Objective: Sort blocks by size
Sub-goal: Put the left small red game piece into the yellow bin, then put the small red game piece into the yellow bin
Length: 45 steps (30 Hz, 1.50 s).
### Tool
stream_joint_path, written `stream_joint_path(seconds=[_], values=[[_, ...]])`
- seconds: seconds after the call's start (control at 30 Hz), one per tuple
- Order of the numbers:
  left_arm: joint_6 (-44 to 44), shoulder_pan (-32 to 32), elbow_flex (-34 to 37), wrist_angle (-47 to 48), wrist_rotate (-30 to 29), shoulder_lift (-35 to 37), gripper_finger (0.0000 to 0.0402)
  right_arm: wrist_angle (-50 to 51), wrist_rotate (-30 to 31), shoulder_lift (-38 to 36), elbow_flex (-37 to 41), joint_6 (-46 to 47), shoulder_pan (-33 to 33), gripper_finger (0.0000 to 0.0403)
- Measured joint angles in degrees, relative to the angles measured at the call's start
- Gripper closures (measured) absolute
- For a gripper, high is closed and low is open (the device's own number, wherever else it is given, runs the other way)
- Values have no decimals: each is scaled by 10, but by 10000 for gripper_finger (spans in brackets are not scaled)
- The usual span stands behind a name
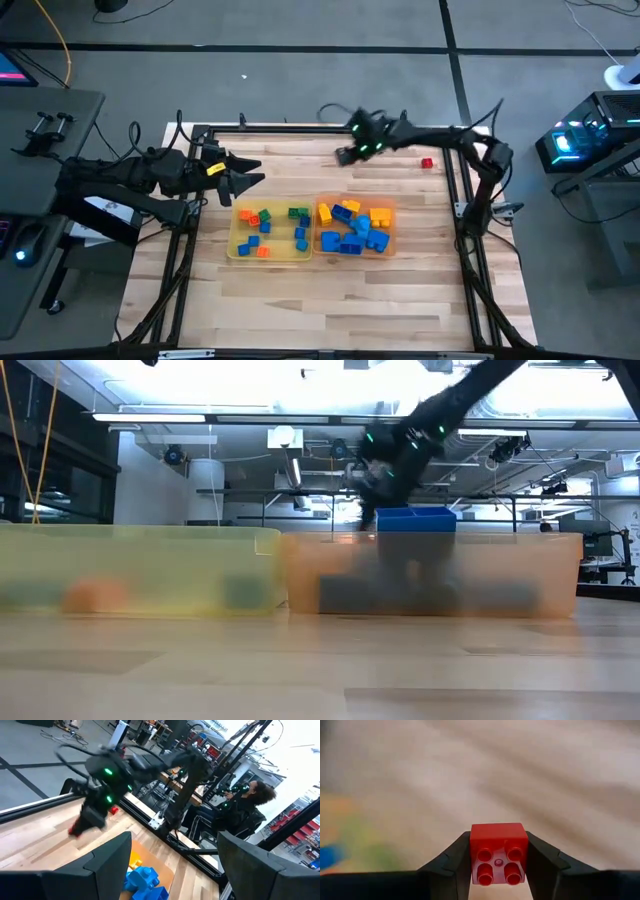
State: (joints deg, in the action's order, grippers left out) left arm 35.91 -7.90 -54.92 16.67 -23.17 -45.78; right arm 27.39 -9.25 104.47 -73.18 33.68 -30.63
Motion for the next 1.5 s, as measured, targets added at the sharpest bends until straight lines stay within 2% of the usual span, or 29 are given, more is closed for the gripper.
stream_joint_path(seconds=[0.2, 0.37, 0.43, 0.5, 0.63, 0.8, 0.97, 1.07, 1.13, 1.23, 1.37, 1.5], values=[[-5, 0, 0, 2, 5, 0, 122, -156, -3, 7, -1, 85, 169, 267], [-17, 0, 0, 2, 15, 0, 122, -302, 42, 32, -1, 113, 280, 260], [-20, 0, 0, 2, 16, 0, 122, -358, 92, 43, -8, 105, 310, 243], [-20, 0, 0, 2, 16, 0, 122, -365, 129, 55, -21, 78, 329, 217], [-21, 0, 0, 2, 33, 0, 122, -338, 147, 71, -58, 38, 335, 165], [-17, 0, 0, 5, 50, 0, 122, -230, 136, 72, -120, -25, 312, 123], [-20, 0, 0, 15, 51, 0, 122, 19, 144, 46, -202, -100, 257, 118], [-20, 0, 0, 23, 51, 0, 122, 158, 182, 19, -203, -137, 218, 118], [-21, 0, 0, 23, 51, 0, 122, 220, 214, -12, -168, -147, 188, 117], [-32, 0, 0, 23, 49, 0, 122, 243, 228, -93, -61, -130, 136, 117], [-36, 0, 0, 24, 44, 0, 122, 256, 238, -224, 106, -42, 51, 117], [-36, 0, 0, 24, 26, 0, 122, 262, 247, -306, 186, 25, -61, 117]])
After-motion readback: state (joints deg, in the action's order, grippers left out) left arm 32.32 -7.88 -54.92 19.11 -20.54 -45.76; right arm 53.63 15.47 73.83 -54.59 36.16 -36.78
